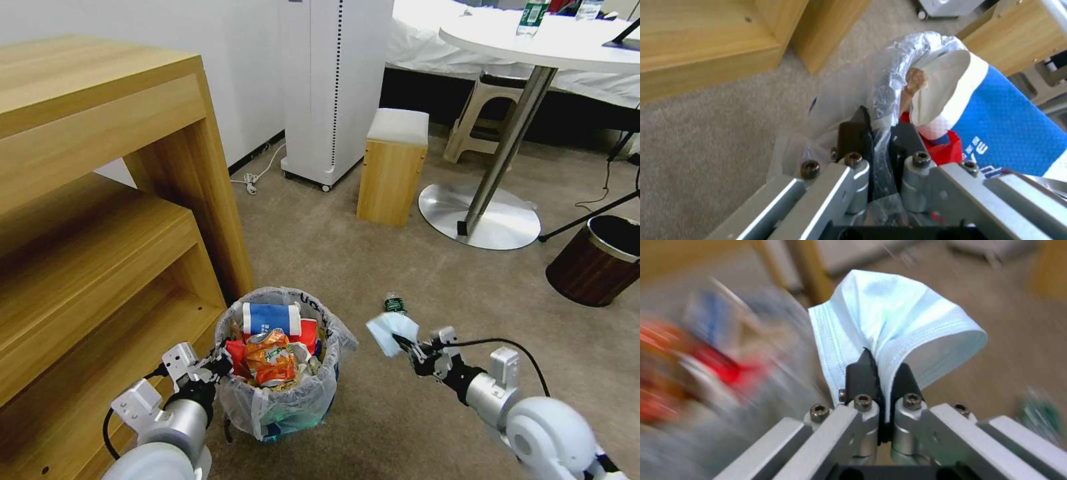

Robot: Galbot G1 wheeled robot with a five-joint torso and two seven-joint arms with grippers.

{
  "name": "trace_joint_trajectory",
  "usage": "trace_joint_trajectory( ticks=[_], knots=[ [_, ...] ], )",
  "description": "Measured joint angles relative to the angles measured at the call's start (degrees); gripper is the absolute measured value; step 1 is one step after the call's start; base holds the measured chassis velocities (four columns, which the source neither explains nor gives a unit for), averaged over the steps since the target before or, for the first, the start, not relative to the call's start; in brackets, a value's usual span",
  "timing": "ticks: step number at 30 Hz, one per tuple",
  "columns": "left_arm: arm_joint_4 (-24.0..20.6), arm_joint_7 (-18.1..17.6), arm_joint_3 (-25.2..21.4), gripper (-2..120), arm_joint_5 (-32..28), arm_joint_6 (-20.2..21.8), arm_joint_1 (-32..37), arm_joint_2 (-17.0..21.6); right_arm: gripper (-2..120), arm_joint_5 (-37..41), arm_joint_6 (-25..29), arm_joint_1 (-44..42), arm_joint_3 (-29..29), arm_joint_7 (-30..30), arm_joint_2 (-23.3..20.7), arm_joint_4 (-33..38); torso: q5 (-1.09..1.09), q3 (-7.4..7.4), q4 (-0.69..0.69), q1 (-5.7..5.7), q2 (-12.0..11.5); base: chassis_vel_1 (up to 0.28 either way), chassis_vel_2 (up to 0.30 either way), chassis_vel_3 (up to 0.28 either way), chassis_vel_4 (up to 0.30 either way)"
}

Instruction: Pick up the trash bin and place the garbage on the floor into it.

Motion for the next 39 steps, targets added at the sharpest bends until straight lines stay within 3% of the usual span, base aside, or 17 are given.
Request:
trace_joint_trajectory(
  ticks=[3,8,9,11,14,15,17,18,19,25,33,39],
  knots=[
    [1.13,0.0,0.0,3,-0.24,-0.14,-0.27,-0.04,0,3.74,-2.12,-0.23,1.45,-0.43,-1.98,8.88,0.05,0.01,-0.01,0.0,0.0,0.0,0.0,0.0,0.0],
    [1.85,0.0,0.2,3,-0.41,-0.16,-0.34,-0.05,0,6.43,0.52,0.88,2.44,-4.21,-3.2,13.1,0.06,0.01,-0.02,0.0,0.0,0.0,0.0,0.0,0.0],
    [1.89,0.0,0.23,3,-0.41,-0.16,-0.34,-0.05,0,7.43,2.53,1.65,2.72,-6.78,-3.42,13.59,0.04,0.01,-0.02,0.0,0.0,0.0,0.0,0.0,0.0],
    [1.56,-0.1,1.01,3,-0.39,-0.17,-0.14,-0.16,0,11.33,13.16,6.64,2.02,-22.2,-3.49,11.8,0.04,0.01,-0.01,0.0,-0.01,0.0,0.0,0.0,0.0],
    [0.38,-0.18,2.45,3,0.25,-0.02,0.43,-0.32,0,14.35,16.44,11.74,-1.43,-27.25,-3.3,7.46,0.05,0.01,-0.02,0.0,0.0,0.0,0.0,0.0,0.0],
    [-0.14,-0.18,3.34,3,0.97,0.08,0.75,-0.58,0,15.65,17.36,15.78,-5.22,-28.07,-3.28,3.88,0.07,0.02,-0.01,0.0,-0.01,0.0,0.0,0.0,0.0],
    [-0.26,-0.19,3.52,3,1.17,0.08,0.81,-0.65,0,16.06,17.53,16.88,-6.22,-28.12,-3.28,3.02,0.07,0.02,0.0,0.0,0.0,0.0,0.0,0.0,0.0],
    [-0.75,-0.18,4.45,3,2.16,0.09,1.27,-0.89,0,17.79,17.96,21.8,-11.06,-28.1,-3.57,-0.21,0.06,0.02,-0.01,0.0,0.0,0.0,0.0,0.0,0.0],
    [-0.75,-0.18,4.45,3,2.16,0.09,1.27,-0.89,0,17.79,17.96,21.8,-11.06,-28.1,-3.57,-0.21,0.06,0.02,-0.01,0.0,0.0,0.0,0.0,0.0,0.0],
    [-1.89,-0.11,6.12,3,3.31,0.18,2.18,-1.08,0,19.25,16.99,32.95,-23.62,-27.94,-2.66,-9.2,0.05,0.02,-0.01,0.01,0.0,0.0,0.0,0.0,0.0],
    [-1.95,-0.1,6.63,3,3.17,0.25,1.98,-1.57,0,18.82,17.47,38.03,-30.03,-31.7,-1.84,-13.27,0.05,0.02,-0.01,0.0,0.0,0.0,0.0,0.0,0.0],
    [-1.94,-0.1,6.62,3,3.17,0.26,1.77,-1.6,0,17.85,17.37,39.28,-31.26,-34.75,-1.63,-14.5,0.05,0.01,-0.01,0.0,0.0,0.0,0.0,0.0,0.0]
  ],
)
